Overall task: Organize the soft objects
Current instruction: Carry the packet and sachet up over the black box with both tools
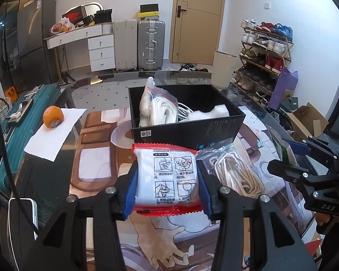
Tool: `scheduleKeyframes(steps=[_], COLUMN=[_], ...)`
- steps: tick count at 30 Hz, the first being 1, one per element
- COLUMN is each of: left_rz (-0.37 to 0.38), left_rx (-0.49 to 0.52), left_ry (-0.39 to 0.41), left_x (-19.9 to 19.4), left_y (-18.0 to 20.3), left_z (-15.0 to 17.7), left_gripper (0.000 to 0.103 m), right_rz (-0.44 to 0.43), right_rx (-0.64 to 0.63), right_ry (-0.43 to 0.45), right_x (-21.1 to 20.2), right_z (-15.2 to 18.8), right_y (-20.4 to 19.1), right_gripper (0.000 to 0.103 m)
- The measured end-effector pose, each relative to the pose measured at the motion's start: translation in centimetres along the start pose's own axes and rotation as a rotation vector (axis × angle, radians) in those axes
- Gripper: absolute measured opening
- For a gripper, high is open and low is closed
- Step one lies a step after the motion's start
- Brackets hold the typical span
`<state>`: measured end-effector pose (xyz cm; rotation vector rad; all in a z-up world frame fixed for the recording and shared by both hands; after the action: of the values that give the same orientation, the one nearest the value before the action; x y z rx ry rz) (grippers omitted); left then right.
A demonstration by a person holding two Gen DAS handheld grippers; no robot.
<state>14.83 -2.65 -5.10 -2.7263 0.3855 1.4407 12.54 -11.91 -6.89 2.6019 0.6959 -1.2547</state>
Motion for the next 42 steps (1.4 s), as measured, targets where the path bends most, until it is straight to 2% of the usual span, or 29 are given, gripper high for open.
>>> scheduleKeyframes(steps=[20,42], left_rz=[-0.013,-0.048], left_rx=[0.056,0.058], left_ry=[0.065,0.088], left_x=[-1.8,0.4], left_y=[0.6,0.4], left_z=[-2.6,-7.1], left_gripper=[0.046,0.046], right_rz=[0.055,0.069], right_rx=[0.008,-0.005], right_ry=[0.064,0.059], right_x=[-0.7,1.6], right_z=[-4.7,-8.9], right_y=[0.2,1.6], right_gripper=[0.052,0.052])
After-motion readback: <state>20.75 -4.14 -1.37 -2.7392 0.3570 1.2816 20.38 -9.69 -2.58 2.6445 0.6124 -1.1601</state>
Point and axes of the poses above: each gripper's, at about its wrist camera, not at the fingertips, and x roughly the way its jaws point, y to its right, z to its underside, the point moved 10 cm from there along x, roughly the way its jaws point, and after that the axes turned 14 degrees about -y, right-handed, at the moved point
